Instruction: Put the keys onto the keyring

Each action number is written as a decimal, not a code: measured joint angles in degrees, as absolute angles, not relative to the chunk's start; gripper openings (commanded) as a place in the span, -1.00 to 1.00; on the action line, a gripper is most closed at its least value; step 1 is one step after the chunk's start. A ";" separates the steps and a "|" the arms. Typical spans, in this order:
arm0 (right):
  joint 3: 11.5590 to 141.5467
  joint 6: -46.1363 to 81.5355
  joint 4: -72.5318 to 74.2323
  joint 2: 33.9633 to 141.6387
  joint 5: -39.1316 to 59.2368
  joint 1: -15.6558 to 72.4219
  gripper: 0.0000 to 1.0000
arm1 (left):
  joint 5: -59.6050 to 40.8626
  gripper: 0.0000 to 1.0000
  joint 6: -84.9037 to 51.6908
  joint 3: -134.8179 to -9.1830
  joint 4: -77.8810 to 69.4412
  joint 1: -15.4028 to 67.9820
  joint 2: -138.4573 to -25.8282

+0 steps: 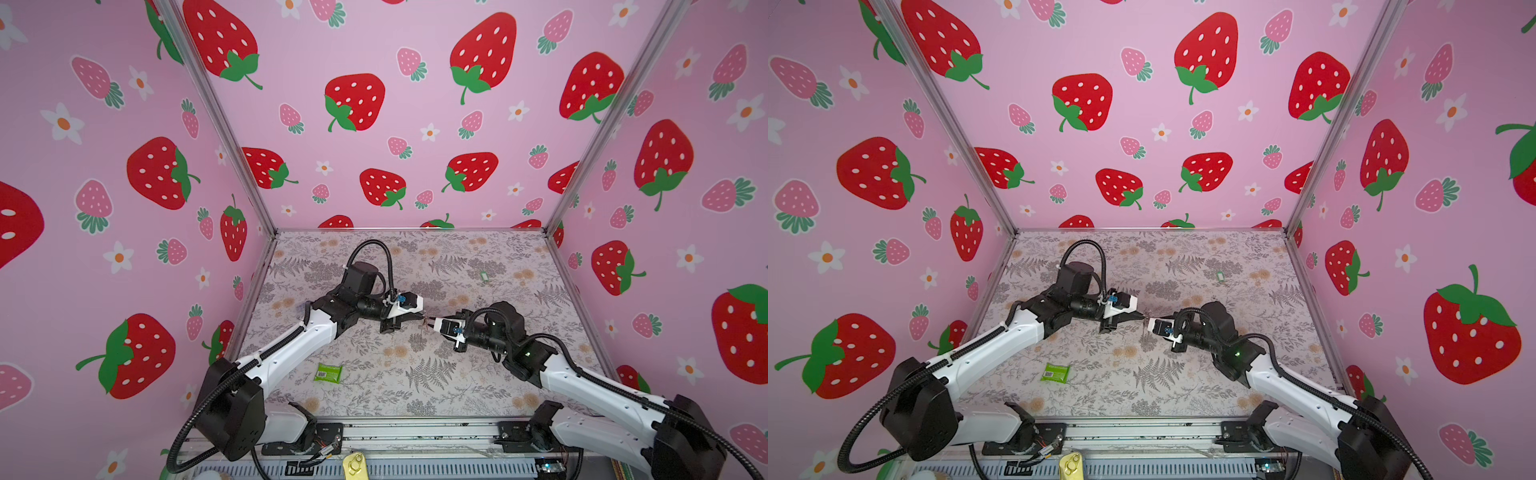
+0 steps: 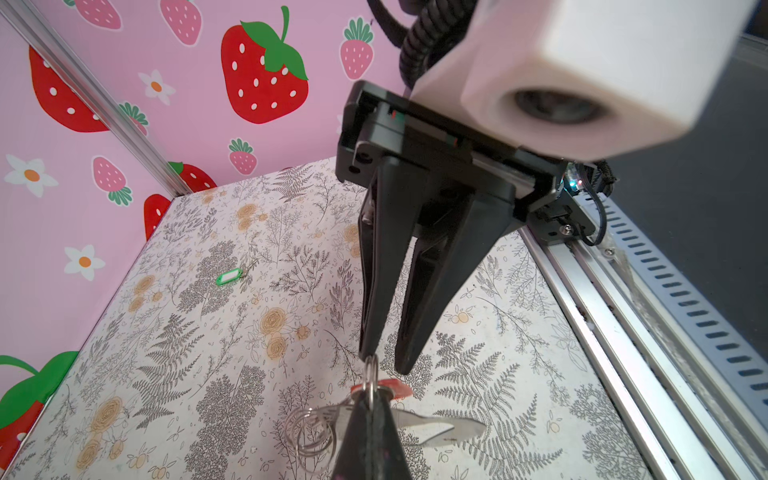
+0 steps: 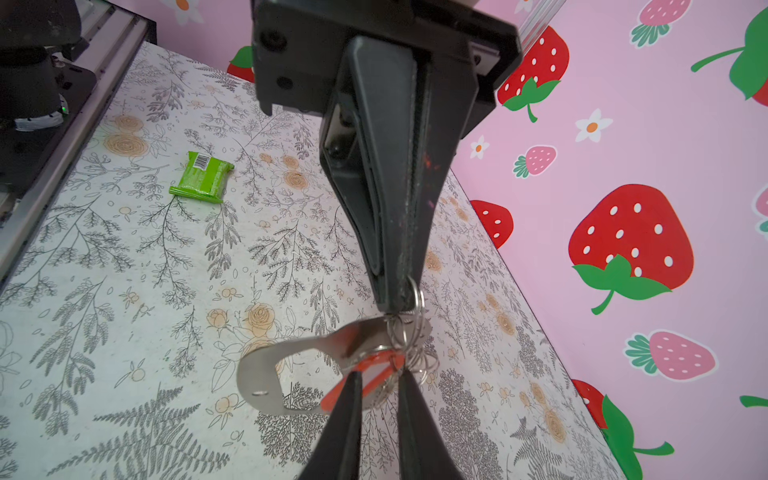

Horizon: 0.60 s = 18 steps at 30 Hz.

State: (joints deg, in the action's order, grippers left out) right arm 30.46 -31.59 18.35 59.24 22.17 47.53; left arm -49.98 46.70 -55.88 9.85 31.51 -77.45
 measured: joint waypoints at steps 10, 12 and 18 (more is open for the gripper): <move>30.48 -30.87 20.69 59.33 19.97 47.66 -0.63 | -49.98 -1.00 47.81 -55.88 11.18 31.51 -77.45; 30.50 -30.68 20.99 59.68 20.01 47.72 -0.64 | -50.00 -1.00 47.99 -55.88 11.27 31.51 -77.45; 30.50 -30.15 21.12 60.58 20.73 47.83 -0.78 | -50.00 -1.00 48.34 -55.90 11.86 31.51 -77.45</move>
State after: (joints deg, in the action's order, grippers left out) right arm 30.50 -30.15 21.12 60.58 20.73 47.83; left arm -50.00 48.34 -55.90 11.86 31.51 -77.45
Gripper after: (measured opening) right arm 0.140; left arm 0.044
